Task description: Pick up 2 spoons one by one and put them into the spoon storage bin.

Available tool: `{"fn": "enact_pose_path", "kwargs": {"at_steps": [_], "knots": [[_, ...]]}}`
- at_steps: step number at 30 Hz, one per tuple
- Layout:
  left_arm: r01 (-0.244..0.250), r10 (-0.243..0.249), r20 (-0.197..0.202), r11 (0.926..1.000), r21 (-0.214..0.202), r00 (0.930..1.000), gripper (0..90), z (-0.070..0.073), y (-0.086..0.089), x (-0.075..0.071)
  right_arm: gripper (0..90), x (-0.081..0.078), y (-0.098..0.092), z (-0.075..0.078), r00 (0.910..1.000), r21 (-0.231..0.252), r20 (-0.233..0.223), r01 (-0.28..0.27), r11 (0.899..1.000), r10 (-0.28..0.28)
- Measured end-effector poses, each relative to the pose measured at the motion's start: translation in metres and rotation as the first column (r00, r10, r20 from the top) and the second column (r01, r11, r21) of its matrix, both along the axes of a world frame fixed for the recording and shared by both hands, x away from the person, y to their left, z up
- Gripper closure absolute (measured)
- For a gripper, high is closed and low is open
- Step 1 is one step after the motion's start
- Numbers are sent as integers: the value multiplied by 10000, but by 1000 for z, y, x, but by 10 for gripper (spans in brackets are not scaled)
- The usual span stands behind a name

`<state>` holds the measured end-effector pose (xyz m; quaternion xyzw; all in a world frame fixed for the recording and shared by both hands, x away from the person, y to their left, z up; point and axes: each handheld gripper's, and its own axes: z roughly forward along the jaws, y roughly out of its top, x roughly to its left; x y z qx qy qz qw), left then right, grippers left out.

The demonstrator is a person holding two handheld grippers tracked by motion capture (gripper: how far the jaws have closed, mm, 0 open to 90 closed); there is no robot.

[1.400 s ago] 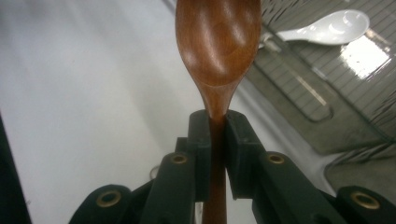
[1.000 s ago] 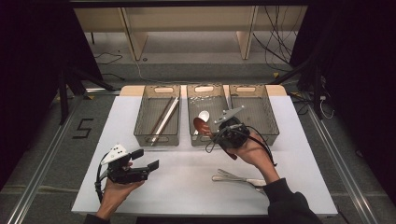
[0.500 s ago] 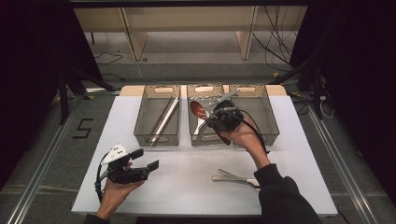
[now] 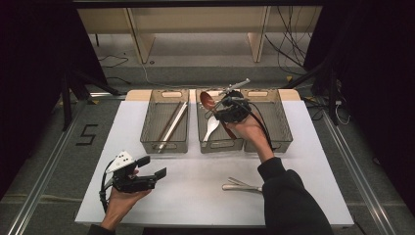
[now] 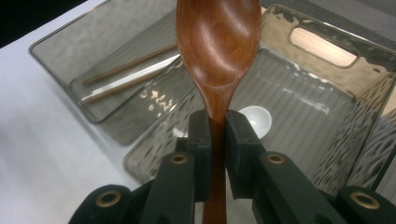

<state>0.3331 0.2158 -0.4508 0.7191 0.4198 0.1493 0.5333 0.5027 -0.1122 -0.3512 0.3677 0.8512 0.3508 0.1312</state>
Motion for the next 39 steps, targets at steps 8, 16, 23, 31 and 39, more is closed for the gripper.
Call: {"fn": "enact_pose_path", "kwargs": {"at_steps": [8,16,23,31,39], "knots": [[19,-19,11,10000,-19,10000,160,0,0,0,819,17,-1,-9,9990,-215,-157,418,9989,-421],[50,-50,-7,10000,-42,10000,160,0,-1,0,818,28,-6,-16,9959,-84,-287,854,9963,-856],[59,-59,-13,10000,-38,10000,159,0,0,0,817,33,-4,-25,9933,-122,-477,1049,9944,-1054],[59,-59,-11,10000,-33,10000,159,0,0,0,814,36,1,-35,9908,-242,-755,1109,9935,-1125],[80,-80,-6,10000,0,10000,158,0,-1,0,721,38,3,-41,9887,-130,-981,1128,9935,-1135]]}}
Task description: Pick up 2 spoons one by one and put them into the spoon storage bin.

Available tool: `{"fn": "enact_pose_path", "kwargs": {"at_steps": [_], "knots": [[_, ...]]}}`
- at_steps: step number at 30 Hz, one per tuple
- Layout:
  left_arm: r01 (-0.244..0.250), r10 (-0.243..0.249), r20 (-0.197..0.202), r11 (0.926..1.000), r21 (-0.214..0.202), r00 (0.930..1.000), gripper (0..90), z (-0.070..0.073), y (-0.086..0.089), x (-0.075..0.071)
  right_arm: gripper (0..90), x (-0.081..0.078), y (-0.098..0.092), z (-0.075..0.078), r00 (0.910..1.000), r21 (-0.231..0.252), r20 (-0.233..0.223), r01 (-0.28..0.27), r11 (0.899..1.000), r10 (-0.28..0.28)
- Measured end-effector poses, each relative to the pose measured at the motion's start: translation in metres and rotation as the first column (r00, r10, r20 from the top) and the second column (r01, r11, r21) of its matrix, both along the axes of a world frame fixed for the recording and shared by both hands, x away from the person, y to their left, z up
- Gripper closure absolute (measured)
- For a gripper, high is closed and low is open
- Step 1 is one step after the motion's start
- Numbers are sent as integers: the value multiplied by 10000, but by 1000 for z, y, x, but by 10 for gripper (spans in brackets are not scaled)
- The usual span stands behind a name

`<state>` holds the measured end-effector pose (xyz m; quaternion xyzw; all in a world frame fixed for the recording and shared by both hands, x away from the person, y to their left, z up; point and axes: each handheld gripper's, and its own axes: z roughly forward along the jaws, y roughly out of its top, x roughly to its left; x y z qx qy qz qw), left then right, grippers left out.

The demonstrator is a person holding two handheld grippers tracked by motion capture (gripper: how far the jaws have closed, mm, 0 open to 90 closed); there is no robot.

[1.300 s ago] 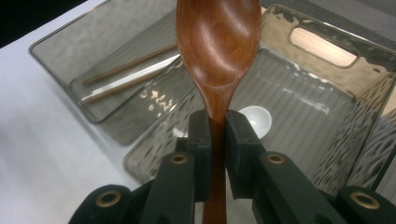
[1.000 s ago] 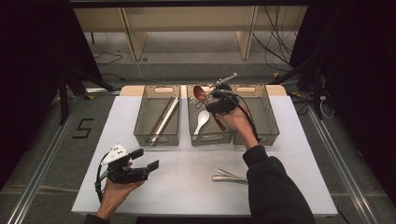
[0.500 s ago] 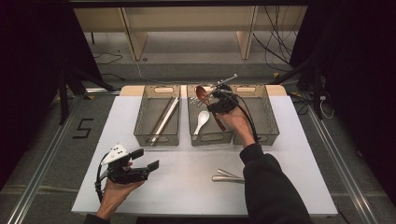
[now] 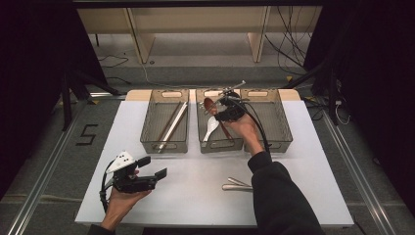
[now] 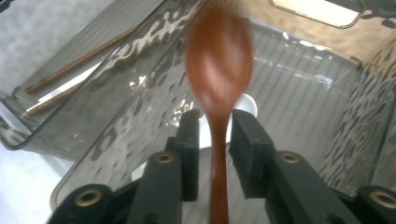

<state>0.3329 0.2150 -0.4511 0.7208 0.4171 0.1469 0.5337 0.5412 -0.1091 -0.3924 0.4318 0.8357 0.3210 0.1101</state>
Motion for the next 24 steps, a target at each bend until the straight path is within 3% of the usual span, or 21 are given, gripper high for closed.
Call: {"fn": "enact_pose_path", "kwargs": {"at_steps": [3,12,19,24], "knots": [[6,-6,-7,10000,-13,10000,158,0,0,0,609,-2,1,1,9999,-64,-80,-126,9999,126],[-6,6,-24,10000,-3,10000,159,0,0,0,451,-23,-6,16,9954,47,190,-938,9956,937],[-32,32,-27,10000,-18,10000,158,0,0,0,382,-53,-15,31,9828,84,584,-1759,9844,1751],[-39,39,-24,10000,-16,10000,158,0,0,0,359,-74,-21,33,9742,81,690,-2161,9763,2151]]}}
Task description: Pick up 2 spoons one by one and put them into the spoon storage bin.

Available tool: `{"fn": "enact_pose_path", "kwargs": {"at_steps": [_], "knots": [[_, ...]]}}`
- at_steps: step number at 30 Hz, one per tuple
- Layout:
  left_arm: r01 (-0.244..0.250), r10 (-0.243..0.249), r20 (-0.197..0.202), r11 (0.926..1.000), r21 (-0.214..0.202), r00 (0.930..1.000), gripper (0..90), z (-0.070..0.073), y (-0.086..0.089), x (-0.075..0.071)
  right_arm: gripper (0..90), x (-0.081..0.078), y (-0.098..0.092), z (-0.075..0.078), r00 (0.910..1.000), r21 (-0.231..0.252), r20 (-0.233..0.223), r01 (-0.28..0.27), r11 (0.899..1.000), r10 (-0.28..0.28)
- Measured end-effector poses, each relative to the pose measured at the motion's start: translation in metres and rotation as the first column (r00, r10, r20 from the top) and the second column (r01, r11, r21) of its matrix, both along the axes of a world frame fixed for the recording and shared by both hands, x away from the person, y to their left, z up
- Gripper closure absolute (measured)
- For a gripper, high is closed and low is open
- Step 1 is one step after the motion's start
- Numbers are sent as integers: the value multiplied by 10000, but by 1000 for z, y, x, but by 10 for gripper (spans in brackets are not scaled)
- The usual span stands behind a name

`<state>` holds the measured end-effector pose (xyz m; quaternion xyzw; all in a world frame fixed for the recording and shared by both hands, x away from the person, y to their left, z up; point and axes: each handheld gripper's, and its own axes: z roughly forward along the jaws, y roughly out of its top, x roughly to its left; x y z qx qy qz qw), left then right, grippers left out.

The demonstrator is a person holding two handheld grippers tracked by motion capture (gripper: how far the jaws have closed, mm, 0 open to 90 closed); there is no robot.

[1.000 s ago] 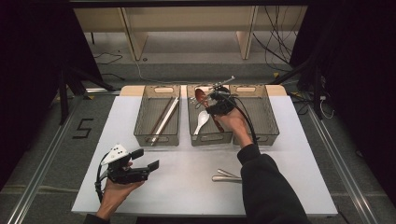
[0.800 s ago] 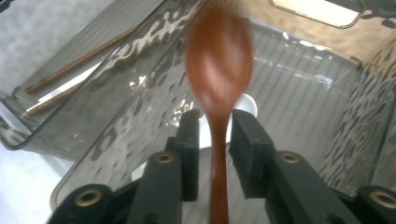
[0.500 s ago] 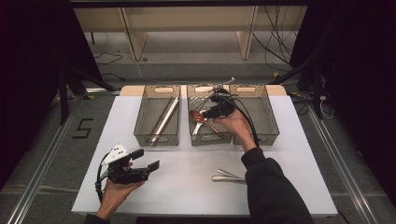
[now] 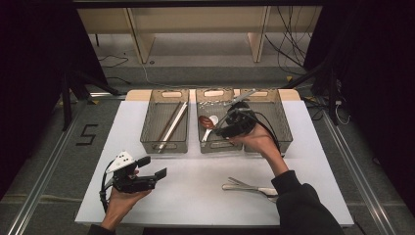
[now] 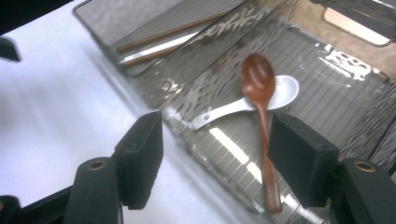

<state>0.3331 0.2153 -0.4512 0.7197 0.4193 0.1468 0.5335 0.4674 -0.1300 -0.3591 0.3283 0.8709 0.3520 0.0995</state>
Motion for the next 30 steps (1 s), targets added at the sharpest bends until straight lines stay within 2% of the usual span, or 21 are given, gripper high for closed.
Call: {"fn": "enact_pose_path", "kwargs": {"at_steps": [9,17,25,30], "knots": [[0,0,7,10000,-48,10000,158,0,1,0,334,-24,-11,-6,9993,53,32,-363,9993,363],[-30,30,3,9999,-111,10000,158,0,1,1,322,-43,-22,-15,9990,-65,60,-445,9990,445],[-23,22,-22,9999,-98,10000,158,0,0,1,311,-56,-35,-27,9987,-122,-118,-506,9986,505],[-30,30,-18,9999,-128,10000,158,0,-1,2,309,-61,-41,-32,9977,-372,-162,-671,9971,665]]}}
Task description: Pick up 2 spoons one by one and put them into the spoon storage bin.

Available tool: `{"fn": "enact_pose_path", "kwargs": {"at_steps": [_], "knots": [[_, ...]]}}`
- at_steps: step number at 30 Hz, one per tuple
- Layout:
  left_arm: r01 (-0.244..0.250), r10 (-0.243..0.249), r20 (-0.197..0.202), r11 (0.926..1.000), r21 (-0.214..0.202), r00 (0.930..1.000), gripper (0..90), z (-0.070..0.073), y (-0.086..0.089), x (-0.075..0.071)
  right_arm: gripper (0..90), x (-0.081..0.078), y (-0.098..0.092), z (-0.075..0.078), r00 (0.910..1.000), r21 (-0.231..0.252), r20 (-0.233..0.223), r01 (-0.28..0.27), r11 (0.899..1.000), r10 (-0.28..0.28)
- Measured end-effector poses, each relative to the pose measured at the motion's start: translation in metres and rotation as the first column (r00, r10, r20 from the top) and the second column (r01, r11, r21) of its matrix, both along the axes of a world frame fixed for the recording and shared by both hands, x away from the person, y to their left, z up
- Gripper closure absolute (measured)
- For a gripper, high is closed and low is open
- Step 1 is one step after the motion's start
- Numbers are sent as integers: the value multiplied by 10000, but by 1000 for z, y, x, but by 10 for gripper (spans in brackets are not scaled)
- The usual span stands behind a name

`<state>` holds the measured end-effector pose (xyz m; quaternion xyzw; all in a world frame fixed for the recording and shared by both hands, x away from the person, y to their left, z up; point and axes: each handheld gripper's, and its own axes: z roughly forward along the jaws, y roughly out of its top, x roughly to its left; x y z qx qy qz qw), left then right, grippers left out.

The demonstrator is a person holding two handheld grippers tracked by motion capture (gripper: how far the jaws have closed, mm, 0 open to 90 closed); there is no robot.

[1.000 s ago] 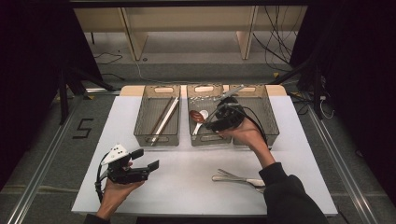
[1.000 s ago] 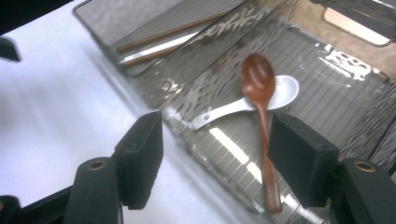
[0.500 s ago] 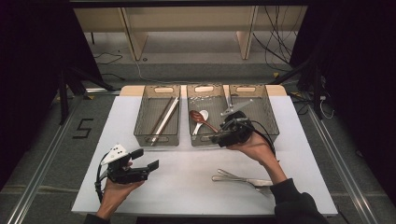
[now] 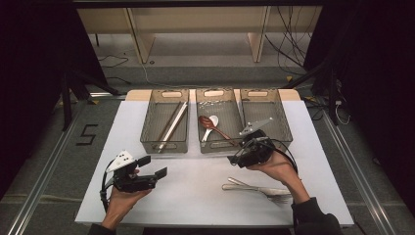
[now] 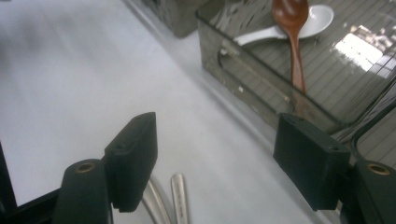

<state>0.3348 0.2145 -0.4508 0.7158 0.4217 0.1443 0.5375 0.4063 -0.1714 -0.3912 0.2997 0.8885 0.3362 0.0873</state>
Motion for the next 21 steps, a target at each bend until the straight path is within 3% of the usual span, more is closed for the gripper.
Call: {"fn": "enact_pose_path", "kwargs": {"at_steps": [10,21], "knots": [[-27,27,-5,10000,-43,10000,158,0,1,0,310,-16,-6,-14,9989,-1176,-348,-341,9925,302],[-7,7,32,10000,-98,10000,158,1,2,0,310,-25,-17,-25,9974,-1594,-652,-404,9864,303]]}}
